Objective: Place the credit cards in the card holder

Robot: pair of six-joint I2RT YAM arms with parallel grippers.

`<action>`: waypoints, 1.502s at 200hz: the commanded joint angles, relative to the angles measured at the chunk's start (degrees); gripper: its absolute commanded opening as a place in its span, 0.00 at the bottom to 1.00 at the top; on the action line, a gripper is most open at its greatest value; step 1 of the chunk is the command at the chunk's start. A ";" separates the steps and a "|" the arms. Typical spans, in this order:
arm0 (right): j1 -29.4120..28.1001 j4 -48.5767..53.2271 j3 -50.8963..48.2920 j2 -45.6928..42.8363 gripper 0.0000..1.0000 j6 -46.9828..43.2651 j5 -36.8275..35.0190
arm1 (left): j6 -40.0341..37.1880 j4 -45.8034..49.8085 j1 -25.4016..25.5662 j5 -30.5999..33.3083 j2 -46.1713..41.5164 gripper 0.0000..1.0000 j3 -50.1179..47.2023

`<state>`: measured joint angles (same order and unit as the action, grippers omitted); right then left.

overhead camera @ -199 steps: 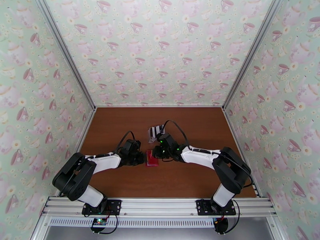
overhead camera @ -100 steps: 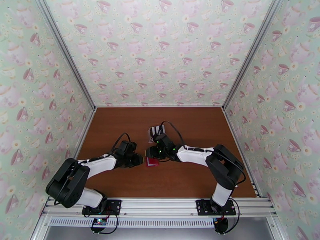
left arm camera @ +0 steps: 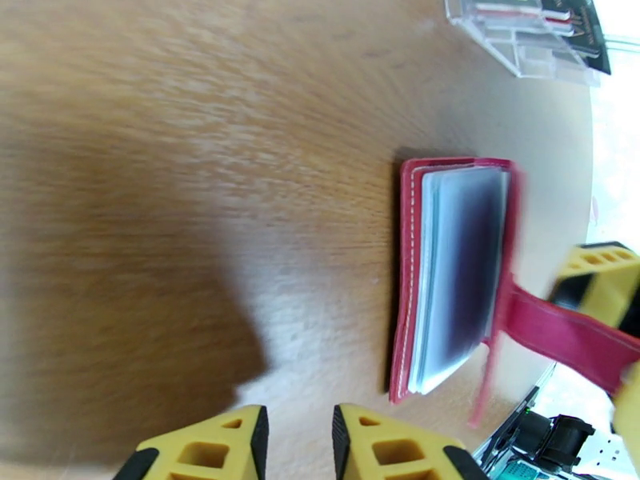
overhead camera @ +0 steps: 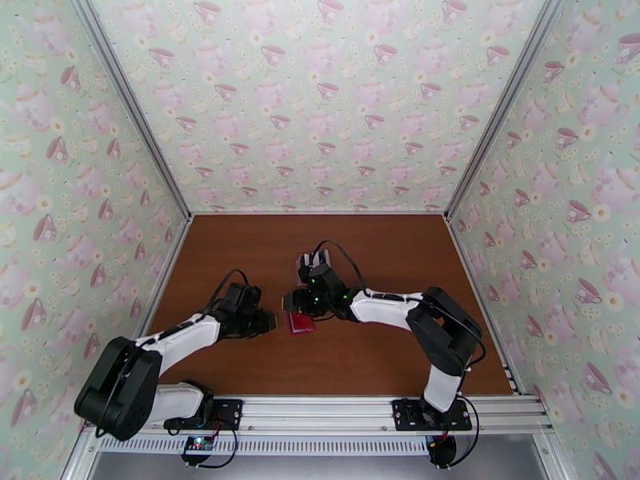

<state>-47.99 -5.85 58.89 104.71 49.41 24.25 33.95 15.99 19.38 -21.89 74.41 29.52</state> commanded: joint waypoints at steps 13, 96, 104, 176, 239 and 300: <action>-0.36 -6.11 0.08 0.35 0.58 3.18 4.19 | -2.05 4.18 -1.80 -0.61 -3.45 0.30 -1.54; -0.41 -10.66 -0.28 5.68 0.61 6.75 6.42 | -1.36 4.42 -2.22 -1.63 -5.90 0.32 -1.92; -0.40 -10.47 -0.33 6.44 0.60 6.75 6.11 | -1.35 4.46 -2.19 -1.73 -6.18 0.32 -1.71; -0.42 -9.65 -0.57 10.20 0.59 6.64 4.35 | 1.94 -3.47 -1.49 -6.69 -3.62 0.37 -1.56; -0.37 -11.14 -1.21 8.30 0.59 7.32 4.36 | 4.19 -12.43 0.78 -6.83 3.92 0.36 -1.92; 1.01 -5.18 -2.25 -1.13 0.61 3.95 2.24 | 2.62 -10.38 0.86 -2.82 6.18 0.37 -0.93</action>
<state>-47.86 -15.42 58.04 108.95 55.90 28.58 37.32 5.67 20.03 -27.09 79.83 28.21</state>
